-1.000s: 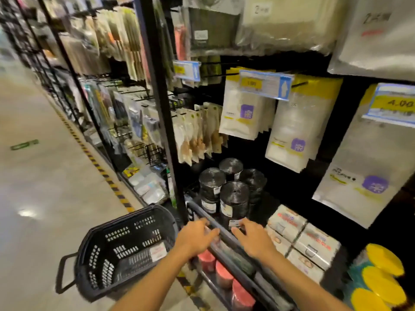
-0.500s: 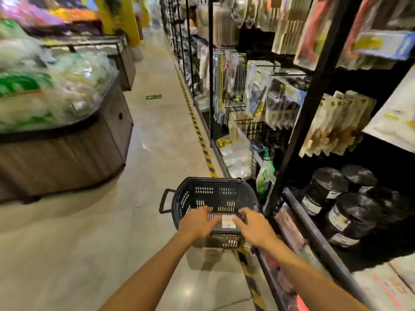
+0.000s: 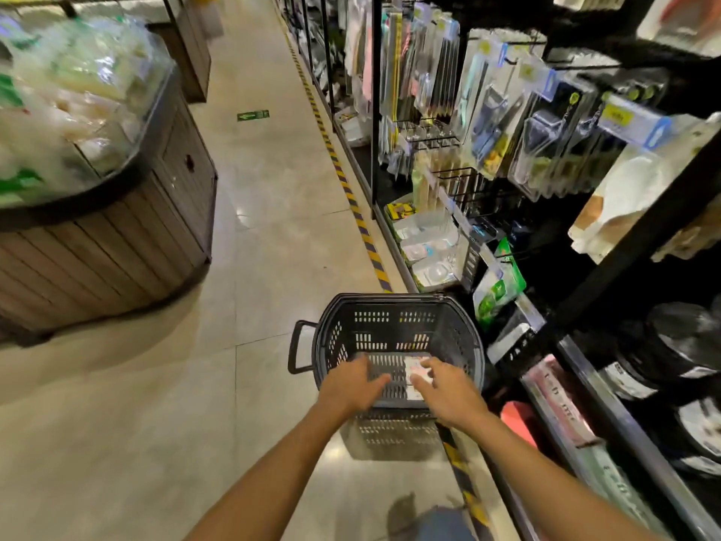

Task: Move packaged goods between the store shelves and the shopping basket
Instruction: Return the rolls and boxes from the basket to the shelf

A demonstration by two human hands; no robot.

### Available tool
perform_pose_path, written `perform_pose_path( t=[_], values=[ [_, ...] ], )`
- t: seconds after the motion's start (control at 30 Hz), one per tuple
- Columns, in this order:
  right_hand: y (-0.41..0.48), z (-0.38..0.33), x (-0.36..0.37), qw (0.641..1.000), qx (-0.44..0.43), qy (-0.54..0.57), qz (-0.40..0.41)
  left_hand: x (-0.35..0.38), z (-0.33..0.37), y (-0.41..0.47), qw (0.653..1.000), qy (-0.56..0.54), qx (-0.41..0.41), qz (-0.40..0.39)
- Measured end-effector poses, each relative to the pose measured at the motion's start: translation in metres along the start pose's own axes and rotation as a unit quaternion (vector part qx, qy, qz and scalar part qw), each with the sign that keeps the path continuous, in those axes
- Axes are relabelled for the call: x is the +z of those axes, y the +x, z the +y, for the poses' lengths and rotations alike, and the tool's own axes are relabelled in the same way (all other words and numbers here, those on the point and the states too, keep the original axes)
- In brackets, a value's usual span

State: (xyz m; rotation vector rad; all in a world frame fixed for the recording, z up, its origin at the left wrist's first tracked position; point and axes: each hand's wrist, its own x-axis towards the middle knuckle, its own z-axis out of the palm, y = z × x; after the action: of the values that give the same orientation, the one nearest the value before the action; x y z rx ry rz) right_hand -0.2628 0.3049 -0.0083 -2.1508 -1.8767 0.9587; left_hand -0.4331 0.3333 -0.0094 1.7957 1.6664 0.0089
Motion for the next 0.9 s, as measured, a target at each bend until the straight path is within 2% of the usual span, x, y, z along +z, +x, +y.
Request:
perform_pose_path(
  t=[0.23,0.5,0.7,0.9],
  values=[
    [0.103,0.051,-0.006,0.996,0.071,0.002,-0.061,0.022,0.017,0.108,0.998,-0.003,-0.026,-0.066],
    [0.221,0.119,0.013,0.98,0.12,-0.027,-0.158,0.071,0.023,0.24,0.985,0.013,-0.104,-0.139],
    [0.295,0.181,0.083,0.97,0.137,-0.022,-0.199,0.139,-0.014,0.333,0.981,0.01,-0.12,-0.151],
    [0.36,0.253,0.191,0.957,0.19,-0.023,-0.219,0.248,-0.065,0.421,0.976,0.038,-0.122,-0.177]
  ],
)
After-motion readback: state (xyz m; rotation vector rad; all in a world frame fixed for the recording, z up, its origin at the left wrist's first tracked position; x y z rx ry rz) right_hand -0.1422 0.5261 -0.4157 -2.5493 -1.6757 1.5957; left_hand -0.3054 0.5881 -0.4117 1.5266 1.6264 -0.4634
